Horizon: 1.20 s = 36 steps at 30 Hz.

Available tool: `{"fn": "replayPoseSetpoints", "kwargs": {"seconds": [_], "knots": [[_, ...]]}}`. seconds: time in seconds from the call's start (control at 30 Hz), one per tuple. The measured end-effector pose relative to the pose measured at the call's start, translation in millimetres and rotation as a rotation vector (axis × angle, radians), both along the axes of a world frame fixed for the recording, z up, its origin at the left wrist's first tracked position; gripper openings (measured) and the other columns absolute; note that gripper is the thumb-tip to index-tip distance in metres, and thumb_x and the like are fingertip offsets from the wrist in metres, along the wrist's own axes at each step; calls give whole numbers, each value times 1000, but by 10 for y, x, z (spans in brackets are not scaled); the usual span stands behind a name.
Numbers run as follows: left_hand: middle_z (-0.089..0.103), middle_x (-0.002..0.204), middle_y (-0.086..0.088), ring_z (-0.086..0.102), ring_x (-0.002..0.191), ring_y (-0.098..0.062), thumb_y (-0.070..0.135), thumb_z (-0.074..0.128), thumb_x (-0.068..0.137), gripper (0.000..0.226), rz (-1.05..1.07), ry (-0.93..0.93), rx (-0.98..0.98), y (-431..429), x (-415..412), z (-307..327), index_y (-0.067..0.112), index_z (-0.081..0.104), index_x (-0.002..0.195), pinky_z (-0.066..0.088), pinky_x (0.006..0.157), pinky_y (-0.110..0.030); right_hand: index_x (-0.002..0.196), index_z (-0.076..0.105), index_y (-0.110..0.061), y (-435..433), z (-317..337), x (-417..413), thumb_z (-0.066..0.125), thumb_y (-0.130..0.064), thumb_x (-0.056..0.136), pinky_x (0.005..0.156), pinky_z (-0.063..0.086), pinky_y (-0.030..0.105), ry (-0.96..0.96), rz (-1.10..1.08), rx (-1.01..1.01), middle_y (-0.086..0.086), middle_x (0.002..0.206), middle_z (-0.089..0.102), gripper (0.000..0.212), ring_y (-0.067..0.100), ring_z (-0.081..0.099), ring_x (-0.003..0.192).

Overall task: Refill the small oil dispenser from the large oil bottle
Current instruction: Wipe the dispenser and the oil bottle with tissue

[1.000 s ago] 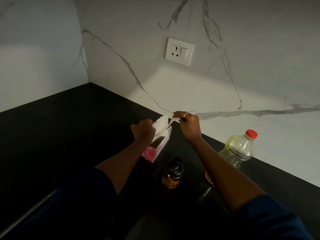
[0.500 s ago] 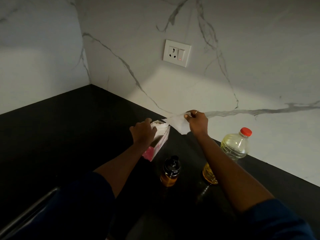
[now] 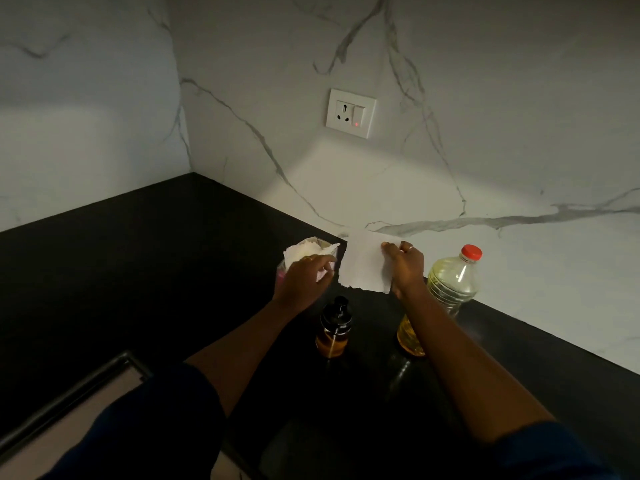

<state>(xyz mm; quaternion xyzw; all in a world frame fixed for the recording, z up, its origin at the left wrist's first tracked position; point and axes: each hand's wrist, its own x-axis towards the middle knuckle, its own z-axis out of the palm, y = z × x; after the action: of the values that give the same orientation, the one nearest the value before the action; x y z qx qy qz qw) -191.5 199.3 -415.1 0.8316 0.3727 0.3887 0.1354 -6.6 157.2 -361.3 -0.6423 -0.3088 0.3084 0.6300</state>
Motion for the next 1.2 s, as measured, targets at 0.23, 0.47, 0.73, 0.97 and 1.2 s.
{"fn": "replayPoseSetpoints", "kwargs": {"seconds": [0.23, 0.47, 0.73, 0.97, 1.2], "knots": [[64, 113, -4, 60, 104, -11, 25, 53, 91, 37, -241, -6, -260, -304, 42, -136, 16, 51, 127, 44, 87, -17, 109, 53, -7, -331, -231, -95, 49, -22, 95, 53, 38, 17, -712, -111, 47, 7, 85, 60, 21, 20, 58, 72], [53, 131, -3, 48, 118, -11, 20, 66, 82, 61, -202, -31, -435, -446, 19, -233, 22, 38, 137, 44, 89, -19, 119, 49, -11, -719, -685, -298, 48, -16, 96, 60, 49, 20, -903, 362, -110, 7, 94, 66, 24, 16, 63, 75], [57, 124, 1, 51, 118, -15, 23, 69, 78, 59, -115, 12, -587, -507, -50, -420, 22, 44, 132, 36, 83, -9, 116, 43, -15, -813, -822, -516, 49, -20, 95, 58, 52, 20, -841, 439, -199, 6, 95, 65, 22, 13, 62, 73], [51, 129, -9, 50, 120, -23, 26, 66, 83, 48, -62, 44, -569, -502, 49, -418, 14, 51, 127, 40, 104, -39, 122, 41, -15, -924, -914, -623, 51, -17, 90, 68, 55, 26, -870, 311, -190, 4, 108, 65, 34, 18, 67, 82], [54, 126, -8, 50, 119, -22, 25, 77, 71, 61, -1, 19, -549, -473, 122, -447, 13, 50, 125, 35, 98, -29, 120, 34, -16, -711, -802, -613, 42, -7, 91, 45, 40, 13, -729, 317, -306, -9, 70, 54, 31, 6, 58, 57]]}}
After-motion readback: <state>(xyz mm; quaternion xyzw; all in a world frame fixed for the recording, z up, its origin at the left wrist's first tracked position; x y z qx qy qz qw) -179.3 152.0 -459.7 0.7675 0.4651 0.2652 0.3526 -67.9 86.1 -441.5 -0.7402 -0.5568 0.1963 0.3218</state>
